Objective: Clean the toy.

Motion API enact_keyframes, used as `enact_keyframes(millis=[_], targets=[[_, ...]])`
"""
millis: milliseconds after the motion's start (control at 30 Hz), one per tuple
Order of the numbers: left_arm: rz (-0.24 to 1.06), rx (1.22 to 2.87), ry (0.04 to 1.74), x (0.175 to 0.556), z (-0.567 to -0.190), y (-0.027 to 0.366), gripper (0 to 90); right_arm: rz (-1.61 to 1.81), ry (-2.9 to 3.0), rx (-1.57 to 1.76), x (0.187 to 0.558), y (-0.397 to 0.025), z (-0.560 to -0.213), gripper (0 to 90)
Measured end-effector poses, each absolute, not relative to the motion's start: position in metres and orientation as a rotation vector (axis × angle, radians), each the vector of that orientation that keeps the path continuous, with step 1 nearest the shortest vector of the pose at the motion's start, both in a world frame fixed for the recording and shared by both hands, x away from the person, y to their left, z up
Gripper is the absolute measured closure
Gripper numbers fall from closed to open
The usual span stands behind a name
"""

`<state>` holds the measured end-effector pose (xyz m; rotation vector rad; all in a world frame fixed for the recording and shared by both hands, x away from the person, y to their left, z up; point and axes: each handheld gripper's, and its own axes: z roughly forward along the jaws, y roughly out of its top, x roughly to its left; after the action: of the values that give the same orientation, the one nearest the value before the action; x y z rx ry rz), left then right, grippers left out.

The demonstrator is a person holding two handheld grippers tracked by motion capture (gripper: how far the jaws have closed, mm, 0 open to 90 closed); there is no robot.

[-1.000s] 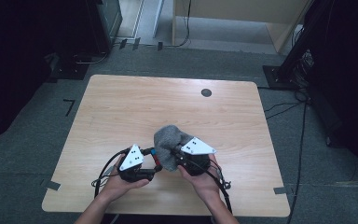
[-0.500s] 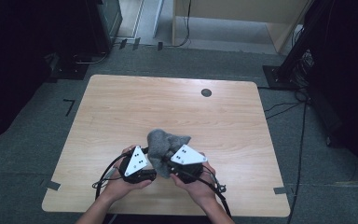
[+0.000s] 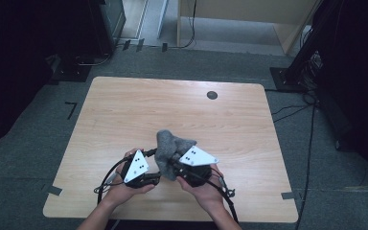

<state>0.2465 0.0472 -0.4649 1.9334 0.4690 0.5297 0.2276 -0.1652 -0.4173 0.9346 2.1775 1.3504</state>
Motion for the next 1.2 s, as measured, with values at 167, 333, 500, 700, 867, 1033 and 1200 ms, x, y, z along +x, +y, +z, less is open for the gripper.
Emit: enact_keyframes(millis=[167,333,500,700,867,1033,1200], targets=[[0.476,1.853,0.474,0.25,-0.461,0.058,34.4,1.361,2.067,1.163,0.245,-0.205,-0.421,73.1],[0.37,1.746,0.437,0.251,-0.458,0.069,34.4,1.645,2.093,1.131,0.248,-0.214,-0.423,72.9],[0.328,1.683,0.43,0.251,-0.454,0.078,34.4,1.628,2.185,1.136,0.254,-0.205,-0.44,73.2],[0.331,1.679,0.449,0.255,-0.455,0.081,34.4,1.543,2.173,1.188,0.258,-0.209,-0.446,73.1],[0.327,1.722,0.433,0.252,-0.458,0.073,34.3,1.735,2.067,1.011,0.241,-0.208,-0.424,72.7],[0.326,1.716,0.442,0.251,-0.456,0.074,34.4,1.703,2.096,1.044,0.244,-0.205,-0.432,72.5],[0.32,1.694,0.456,0.253,-0.455,0.078,34.3,1.571,2.18,1.089,0.254,-0.206,-0.447,72.3]])
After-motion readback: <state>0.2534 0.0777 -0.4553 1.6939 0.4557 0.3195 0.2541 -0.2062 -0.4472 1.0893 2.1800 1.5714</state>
